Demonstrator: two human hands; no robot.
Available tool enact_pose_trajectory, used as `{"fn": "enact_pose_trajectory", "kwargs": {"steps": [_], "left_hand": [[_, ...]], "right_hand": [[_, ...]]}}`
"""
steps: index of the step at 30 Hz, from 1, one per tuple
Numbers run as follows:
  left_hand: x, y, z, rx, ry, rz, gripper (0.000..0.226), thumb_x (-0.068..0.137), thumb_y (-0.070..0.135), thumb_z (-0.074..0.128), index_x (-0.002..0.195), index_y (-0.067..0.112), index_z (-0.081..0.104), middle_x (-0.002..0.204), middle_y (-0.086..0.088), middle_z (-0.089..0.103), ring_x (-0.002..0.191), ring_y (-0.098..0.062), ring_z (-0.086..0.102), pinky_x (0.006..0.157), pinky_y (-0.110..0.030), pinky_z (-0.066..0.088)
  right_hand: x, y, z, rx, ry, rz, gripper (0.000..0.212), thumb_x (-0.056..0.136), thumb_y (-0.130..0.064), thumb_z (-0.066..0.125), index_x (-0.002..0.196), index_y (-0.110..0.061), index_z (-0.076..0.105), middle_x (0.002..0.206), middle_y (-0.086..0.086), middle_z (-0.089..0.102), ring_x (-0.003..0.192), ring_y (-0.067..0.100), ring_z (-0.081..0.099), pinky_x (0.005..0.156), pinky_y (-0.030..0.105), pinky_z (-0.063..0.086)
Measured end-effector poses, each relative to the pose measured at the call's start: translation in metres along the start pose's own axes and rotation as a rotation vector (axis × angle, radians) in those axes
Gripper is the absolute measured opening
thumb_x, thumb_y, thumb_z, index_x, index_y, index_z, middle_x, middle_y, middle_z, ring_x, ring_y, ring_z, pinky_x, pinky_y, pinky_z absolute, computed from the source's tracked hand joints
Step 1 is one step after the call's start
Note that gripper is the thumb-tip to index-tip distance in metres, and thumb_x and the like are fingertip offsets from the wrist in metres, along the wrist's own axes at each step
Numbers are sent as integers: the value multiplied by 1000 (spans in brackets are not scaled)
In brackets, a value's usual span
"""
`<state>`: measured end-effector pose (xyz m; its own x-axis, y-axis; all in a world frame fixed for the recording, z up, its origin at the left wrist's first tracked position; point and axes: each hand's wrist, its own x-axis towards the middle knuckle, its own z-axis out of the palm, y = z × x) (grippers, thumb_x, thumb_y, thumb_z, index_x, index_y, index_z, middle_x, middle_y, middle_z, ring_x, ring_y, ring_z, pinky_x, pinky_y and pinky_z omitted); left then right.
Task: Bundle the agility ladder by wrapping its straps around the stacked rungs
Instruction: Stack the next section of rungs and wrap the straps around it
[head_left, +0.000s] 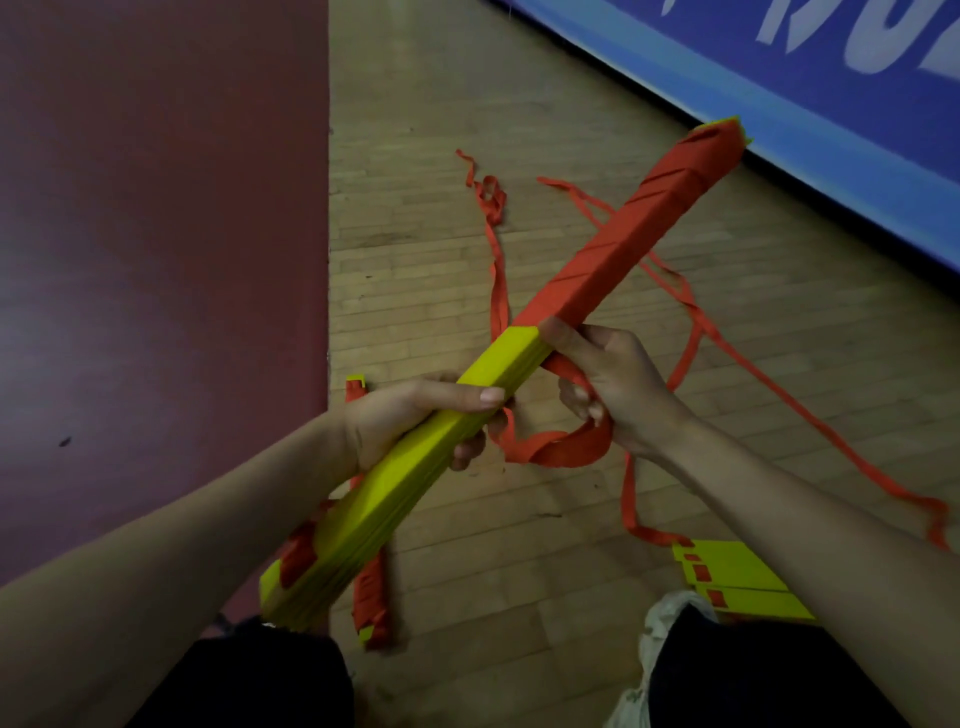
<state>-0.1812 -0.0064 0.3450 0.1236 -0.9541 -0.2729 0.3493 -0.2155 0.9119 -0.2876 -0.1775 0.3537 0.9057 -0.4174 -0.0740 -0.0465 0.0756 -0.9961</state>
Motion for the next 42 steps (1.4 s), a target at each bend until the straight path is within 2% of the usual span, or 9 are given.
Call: {"fn": "enact_pose_trajectory", "kwargs": {"steps": [5,9,12,16,23,30,34,38,42], "left_hand": [[1,2,-6,-2,-18,95,69,52,51,89,91,9,50,71,1,59,47,-10,51,46,-19,43],[0,3,-6,-14,-20,104,80,54,61,84,97,5,46,69,3,57,46,-6,49,45,-17,42],[-2,5,0,14,57,109,60,69,63,71,92,10,57,69,1,56,45,-8,48,44,-19,42],[-3,8,4,95,225,103,32,94,44,49,90,14,61,69,-3,56,45,-14,48,43,-21,41],[-3,7,-4,143,247,75,31,85,36,54,94,6,57,68,-6,61,46,-19,52,43,-23,43],[0,9,-1,132,263,120,28,85,34,55,89,7,56,70,-8,62,45,-18,54,42,-23,44],[-1,9,-2,140,284,117,28,84,34,57,91,7,57,70,-8,63,46,-19,54,42,-24,45],[0,8,-1,130,310,119,26,83,34,59,90,9,59,71,-8,63,47,-20,55,42,-24,45],[-1,8,-1,141,330,116,26,88,33,63,93,8,58,72,-9,62,48,-21,54,43,-24,45]], "right_hand": [[-4,0,-9,-113,-154,19,26,80,-24,64,84,1,59,38,-1,45,29,7,38,36,17,31],[-4,14,-9,-204,-57,8,17,87,-16,65,80,-1,66,40,-1,45,31,8,40,39,16,34],[-3,21,-3,-230,12,26,18,86,-20,69,70,-10,67,39,-1,44,30,8,38,38,16,31],[-7,18,0,-242,12,-10,17,85,-19,70,75,-6,66,41,0,44,30,8,37,35,17,30],[-5,9,-6,-171,-64,16,32,98,-30,49,78,-10,65,41,-1,44,29,6,33,34,18,28],[-7,4,-18,-139,-93,92,6,84,-9,68,86,-4,65,58,4,64,46,14,56,42,19,44],[-8,6,-15,-125,9,65,14,77,-6,75,86,-1,64,53,4,61,44,12,53,40,19,42],[-6,8,-12,-263,104,-19,22,72,-15,82,70,-11,60,43,-7,49,37,6,41,38,16,33],[-4,10,-9,-187,120,-11,35,86,-32,68,79,2,63,42,-5,42,34,5,37,34,16,28]]}}
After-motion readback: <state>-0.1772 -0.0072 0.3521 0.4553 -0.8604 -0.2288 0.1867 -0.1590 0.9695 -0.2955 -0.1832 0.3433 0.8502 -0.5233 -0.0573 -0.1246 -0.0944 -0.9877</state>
